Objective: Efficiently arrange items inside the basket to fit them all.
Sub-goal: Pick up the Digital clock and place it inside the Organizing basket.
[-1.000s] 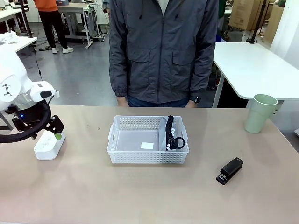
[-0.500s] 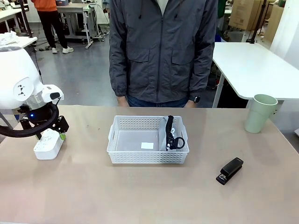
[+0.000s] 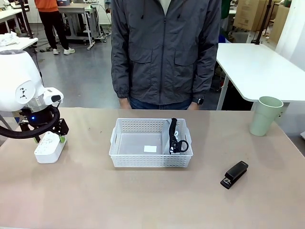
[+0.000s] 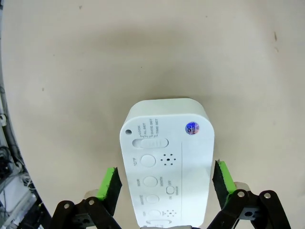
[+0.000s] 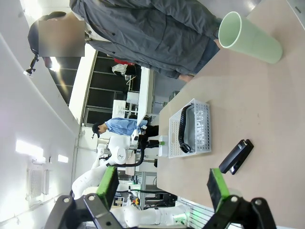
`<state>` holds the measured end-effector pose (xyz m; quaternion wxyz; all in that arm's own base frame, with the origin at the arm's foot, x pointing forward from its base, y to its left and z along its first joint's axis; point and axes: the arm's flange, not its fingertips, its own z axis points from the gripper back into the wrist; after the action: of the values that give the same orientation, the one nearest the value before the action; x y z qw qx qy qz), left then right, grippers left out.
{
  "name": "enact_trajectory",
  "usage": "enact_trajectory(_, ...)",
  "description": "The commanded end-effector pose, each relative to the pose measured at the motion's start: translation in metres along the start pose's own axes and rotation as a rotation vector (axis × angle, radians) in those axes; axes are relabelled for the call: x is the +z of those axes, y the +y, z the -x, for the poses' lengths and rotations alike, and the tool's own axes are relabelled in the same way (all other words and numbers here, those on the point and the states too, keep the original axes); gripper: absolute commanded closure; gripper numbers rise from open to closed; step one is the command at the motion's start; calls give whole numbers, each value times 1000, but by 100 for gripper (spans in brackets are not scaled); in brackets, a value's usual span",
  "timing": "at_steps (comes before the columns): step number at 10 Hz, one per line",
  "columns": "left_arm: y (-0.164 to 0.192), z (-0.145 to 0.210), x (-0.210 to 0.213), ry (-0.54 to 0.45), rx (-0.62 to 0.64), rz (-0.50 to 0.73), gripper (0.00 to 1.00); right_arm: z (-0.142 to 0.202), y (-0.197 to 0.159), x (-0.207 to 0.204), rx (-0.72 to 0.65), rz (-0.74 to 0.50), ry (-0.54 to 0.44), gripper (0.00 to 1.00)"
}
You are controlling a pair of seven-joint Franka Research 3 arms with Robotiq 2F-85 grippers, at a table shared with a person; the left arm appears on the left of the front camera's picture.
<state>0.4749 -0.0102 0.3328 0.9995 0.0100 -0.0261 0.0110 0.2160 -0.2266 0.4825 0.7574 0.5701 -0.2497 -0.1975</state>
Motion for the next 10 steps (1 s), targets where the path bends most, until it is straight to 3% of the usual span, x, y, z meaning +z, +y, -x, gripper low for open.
enact_trajectory(1, 4, -10, -6, 28, 18, -19, 0, -2, 1, 0, 23, -27, -11, 0)
enact_trajectory(9, 11, -10, -21, 102, -29, 22, 0, -2, 1, 0, 23, -27, -11, 0)
enact_trajectory(10, 11, -10, -21, 87, -30, 16, 15, -2, 1, 0, 23, -27, -11, 0)
